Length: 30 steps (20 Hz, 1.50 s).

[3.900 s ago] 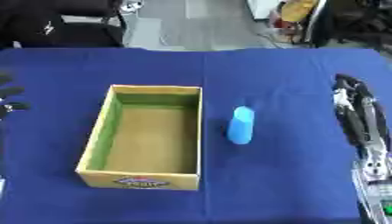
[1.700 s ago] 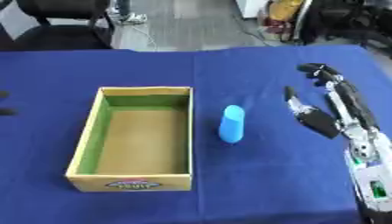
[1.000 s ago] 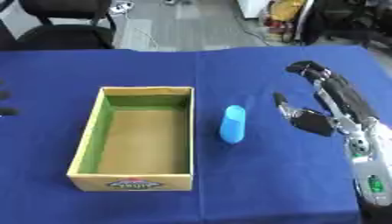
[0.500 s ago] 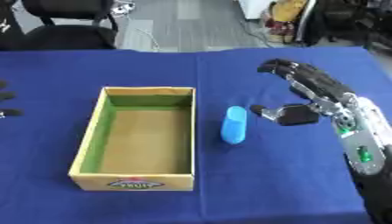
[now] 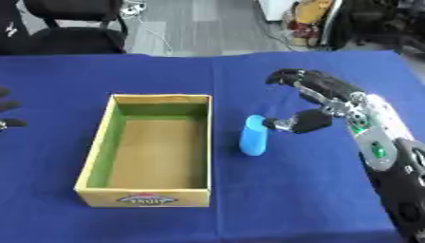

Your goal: Pick up objects on the table and place them in the box.

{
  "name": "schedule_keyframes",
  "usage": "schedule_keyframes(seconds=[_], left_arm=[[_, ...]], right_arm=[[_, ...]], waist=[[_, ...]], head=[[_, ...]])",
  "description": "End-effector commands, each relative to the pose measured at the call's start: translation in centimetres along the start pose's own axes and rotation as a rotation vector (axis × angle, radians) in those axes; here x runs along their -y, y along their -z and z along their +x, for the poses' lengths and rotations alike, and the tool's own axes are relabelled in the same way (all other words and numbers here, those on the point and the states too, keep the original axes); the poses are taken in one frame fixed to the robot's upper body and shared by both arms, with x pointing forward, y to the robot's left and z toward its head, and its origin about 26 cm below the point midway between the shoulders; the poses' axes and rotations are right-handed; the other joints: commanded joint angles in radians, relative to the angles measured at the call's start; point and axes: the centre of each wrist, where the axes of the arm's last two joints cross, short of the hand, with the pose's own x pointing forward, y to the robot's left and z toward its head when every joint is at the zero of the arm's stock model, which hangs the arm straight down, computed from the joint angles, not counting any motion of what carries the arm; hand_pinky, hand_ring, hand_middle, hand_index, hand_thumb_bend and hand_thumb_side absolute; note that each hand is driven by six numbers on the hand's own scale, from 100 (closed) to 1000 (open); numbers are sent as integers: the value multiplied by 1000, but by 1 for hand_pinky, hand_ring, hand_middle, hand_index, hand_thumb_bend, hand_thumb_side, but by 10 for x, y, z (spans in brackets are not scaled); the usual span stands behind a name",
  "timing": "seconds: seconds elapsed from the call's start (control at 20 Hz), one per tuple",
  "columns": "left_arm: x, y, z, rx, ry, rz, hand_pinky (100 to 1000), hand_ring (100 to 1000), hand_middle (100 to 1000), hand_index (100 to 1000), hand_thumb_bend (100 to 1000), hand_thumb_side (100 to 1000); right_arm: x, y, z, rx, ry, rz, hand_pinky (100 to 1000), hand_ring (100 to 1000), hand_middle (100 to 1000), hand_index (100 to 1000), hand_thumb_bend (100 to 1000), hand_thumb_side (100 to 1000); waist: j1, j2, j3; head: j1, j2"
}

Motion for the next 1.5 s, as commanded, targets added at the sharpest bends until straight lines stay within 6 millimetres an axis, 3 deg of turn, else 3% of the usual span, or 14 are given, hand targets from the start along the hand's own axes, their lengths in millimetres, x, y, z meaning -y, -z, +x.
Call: schedule_keyframes(seconds=[0.05,1.5], left_arm=[[-2,3,5,21,0,-7,558,711,787,872,512,1000],[2,3,5,19,-12,-25,561,706,785,870,503,1000]], right_arm=[[10,3,-9,9,-18,17,777,830,879,929,515,695],[-32,53,-5,88,-47,221,769,816,864,925,511,682]], waist=[[2,-11,3],[6,-10,10]], head=[[-13,-4],[-38,-4]])
